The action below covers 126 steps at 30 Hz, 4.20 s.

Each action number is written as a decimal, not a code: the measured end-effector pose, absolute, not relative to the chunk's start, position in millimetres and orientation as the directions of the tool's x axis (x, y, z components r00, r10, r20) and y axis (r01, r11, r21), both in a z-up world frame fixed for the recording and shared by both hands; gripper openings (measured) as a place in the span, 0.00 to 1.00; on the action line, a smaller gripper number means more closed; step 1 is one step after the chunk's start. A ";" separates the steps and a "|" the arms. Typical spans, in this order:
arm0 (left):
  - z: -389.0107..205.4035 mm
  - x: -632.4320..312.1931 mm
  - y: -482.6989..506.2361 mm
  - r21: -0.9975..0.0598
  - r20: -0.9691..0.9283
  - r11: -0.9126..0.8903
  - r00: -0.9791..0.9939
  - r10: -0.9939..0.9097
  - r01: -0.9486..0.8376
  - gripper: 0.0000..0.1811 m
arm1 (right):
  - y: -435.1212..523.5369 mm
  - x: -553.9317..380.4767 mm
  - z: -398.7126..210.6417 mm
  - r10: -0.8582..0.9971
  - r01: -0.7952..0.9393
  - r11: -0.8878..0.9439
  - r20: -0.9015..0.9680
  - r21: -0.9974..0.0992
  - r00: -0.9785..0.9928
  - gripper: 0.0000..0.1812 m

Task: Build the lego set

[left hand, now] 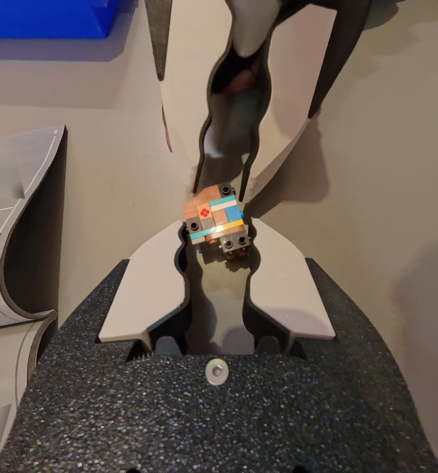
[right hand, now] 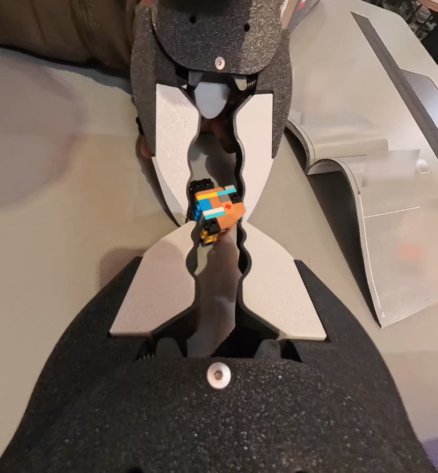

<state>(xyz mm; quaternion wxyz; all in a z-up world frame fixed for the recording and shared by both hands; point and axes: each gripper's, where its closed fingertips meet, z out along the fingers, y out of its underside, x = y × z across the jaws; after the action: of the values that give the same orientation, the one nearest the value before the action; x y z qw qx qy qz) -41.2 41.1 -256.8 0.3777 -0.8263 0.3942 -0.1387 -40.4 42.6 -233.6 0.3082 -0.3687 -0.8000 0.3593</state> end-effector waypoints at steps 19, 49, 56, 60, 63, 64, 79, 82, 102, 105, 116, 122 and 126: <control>-245.6 -40.0 42.3 -0.791 -0.072 -0.338 0.625 -0.778 -0.511 0.27 | 82.7 -3.6 -215.3 0.848 0.284 0.405 0.241 -0.869 -0.471 0.14; -242.2 -40.4 41.7 -0.808 -0.035 -0.346 0.624 -0.781 -0.478 0.27 | 101.2 -4.7 -204.1 0.904 0.311 0.228 0.083 -0.923 -0.419 0.11; -244.1 -39.6 40.6 -0.800 -0.043 -0.344 0.617 -0.786 -0.493 0.27 | 100.3 -4.7 -205.2 0.902 0.313 0.239 0.091 -0.919 -0.421 0.11; -243.9 -39.8 40.7 -0.801 -0.034 -0.349 0.618 -0.785 -0.487 0.27 | 100.1 -4.8 -205.7 0.902 0.315 0.241 0.093 -0.918 -0.422 0.11; -244.5 -39.6 40.5 -0.798 -0.029 -0.353 0.617 -0.787 -0.488 0.27 | 99.7 -4.9 -206.3 0.901 0.316 0.248 0.098 -0.916 -0.423 0.11; -244.8 -39.6 40.4 -0.797 -0.029 -0.353 0.616 -0.787 -0.489 0.27 | 99.4 -4.8 -206.6 0.900 0.317 0.251 0.100 -0.915 -0.423 0.11; -247.5 -39.1 40.2 -0.786 -0.039 -0.356 0.614 -0.788 -0.506 0.27 | 97.7 -4.3 -209.8 0.896 0.327 0.271 0.112 -0.905 -0.430 0.11; -247.8 -39.0 40.1 -0.785 -0.040 -0.355 0.614 -0.788 -0.508 0.27 | 97.7 -4.2 -209.8 0.896 0.328 0.269 0.111 -0.906 -0.430 0.11; -248.1 -38.9 40.3 -0.783 -0.039 -0.357 0.613 -0.789 -0.509 0.27 | 172.8 21.1 -161.8 0.940 0.311 0.335 0.291 -0.889 -0.181 0.12; -247.6 -40.5 42.3 -0.785 -0.010 -0.381 0.625 -0.780 -0.488 0.27 | 214.0 45.5 -133.6 0.925 0.337 0.369 0.379 -0.866 -0.040 0.12; -250.2 -38.7 39.6 -0.773 -0.060 -0.350 0.609 -0.791 -0.530 0.27 | 340.3 66.7 -107.6 0.566 0.654 0.718 0.745 -0.237 -0.351 0.12; -250.3 -38.6 39.6 -0.772 -0.063 -0.348 0.609 -0.791 -0.532 0.27 | 406.7 44.7 -186.0 0.301 0.464 0.872 0.575 0.158 -0.761 0.11; -250.2 -38.7 39.6 -0.773 -0.061 -0.349 0.609 -0.791 -0.531 0.27 | 430.5 40.0 -217.8 0.299 0.398 0.893 0.386 0.211 -0.873 0.09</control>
<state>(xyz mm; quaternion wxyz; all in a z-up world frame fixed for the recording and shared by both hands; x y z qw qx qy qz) -38.7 39.6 -250.2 0.3963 -0.8046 0.4107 -0.1642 40.0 430.5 -217.8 0.1743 -0.1821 -0.9571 -0.1432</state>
